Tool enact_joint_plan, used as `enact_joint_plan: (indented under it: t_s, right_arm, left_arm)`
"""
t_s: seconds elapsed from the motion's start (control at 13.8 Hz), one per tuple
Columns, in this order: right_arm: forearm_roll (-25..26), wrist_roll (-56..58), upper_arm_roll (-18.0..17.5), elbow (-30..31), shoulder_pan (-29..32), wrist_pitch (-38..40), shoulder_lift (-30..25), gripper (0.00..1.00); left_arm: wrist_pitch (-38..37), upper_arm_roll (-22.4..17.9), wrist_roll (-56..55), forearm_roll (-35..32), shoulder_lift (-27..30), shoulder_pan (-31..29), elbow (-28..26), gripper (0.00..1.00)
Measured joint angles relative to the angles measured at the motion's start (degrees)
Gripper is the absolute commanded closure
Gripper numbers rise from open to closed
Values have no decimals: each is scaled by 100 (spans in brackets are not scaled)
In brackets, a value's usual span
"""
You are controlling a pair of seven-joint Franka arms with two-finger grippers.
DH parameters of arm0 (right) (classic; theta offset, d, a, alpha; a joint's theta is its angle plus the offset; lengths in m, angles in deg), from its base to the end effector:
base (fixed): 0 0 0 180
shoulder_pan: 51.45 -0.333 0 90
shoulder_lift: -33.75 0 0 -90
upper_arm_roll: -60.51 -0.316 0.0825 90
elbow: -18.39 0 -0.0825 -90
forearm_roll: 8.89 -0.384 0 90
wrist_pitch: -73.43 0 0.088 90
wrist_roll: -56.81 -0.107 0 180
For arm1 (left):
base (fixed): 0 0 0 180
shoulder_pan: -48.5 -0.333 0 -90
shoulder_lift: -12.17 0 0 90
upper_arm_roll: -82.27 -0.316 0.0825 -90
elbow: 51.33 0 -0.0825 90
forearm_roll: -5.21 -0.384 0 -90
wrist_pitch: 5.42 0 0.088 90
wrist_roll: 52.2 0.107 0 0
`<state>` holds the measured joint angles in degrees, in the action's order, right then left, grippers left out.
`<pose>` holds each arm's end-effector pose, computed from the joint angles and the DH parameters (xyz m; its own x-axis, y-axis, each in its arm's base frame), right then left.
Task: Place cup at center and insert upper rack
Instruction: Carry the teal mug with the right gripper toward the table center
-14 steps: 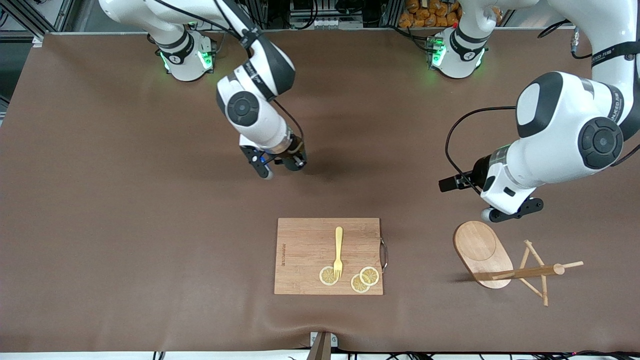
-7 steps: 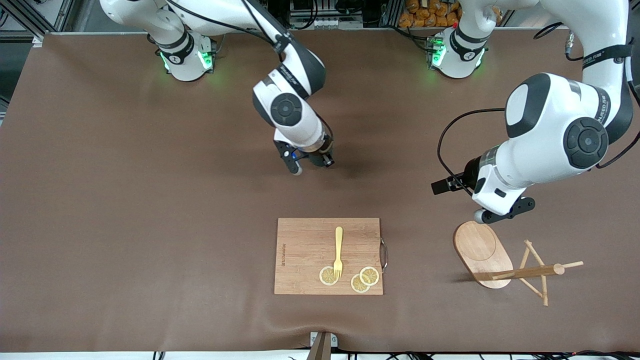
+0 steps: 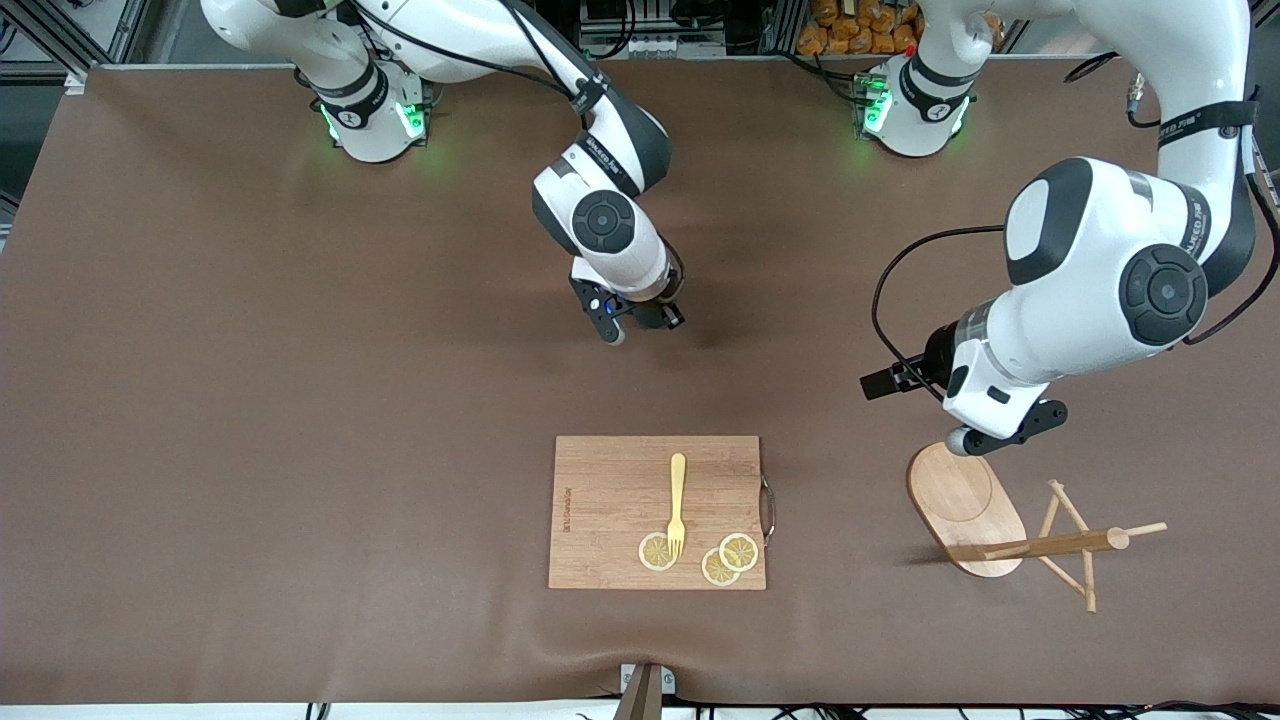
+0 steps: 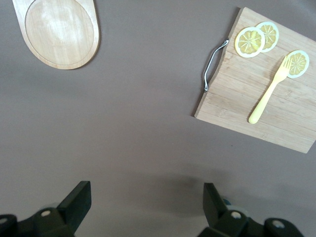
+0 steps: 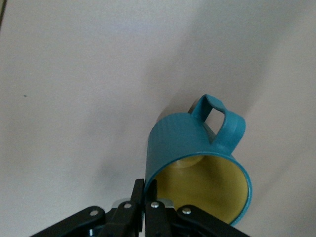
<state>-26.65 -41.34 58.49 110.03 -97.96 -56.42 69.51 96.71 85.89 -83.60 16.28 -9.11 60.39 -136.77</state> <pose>0.4603 0.5275 0.2717 0.4627 -0.8471 -0.2614 -0.8745 -0.4845 0.0225 0.6356 -0.1877 0.4547 0.9349 0.3065 -0.1792 0.3316 -0.9341 0.1324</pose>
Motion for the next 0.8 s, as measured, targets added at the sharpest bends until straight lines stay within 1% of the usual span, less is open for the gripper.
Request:
enact_joint_plan:
  t_s: [0.29,0.73,0.8]
  right_arm:
    - [0,-19,-1,-57,-48,-208,83,100]
    - [0,-35,7,-82,-139,-268,151,100]
    - [0,-35,13,-93,-139,-268,153,86]
  left_arm:
    - [66,2,-56,0,-21,74,0,0]
    - [215,-31,-122,0,-28,97,28,0]
    - [233,-45,-122,0,-29,89,58,0]
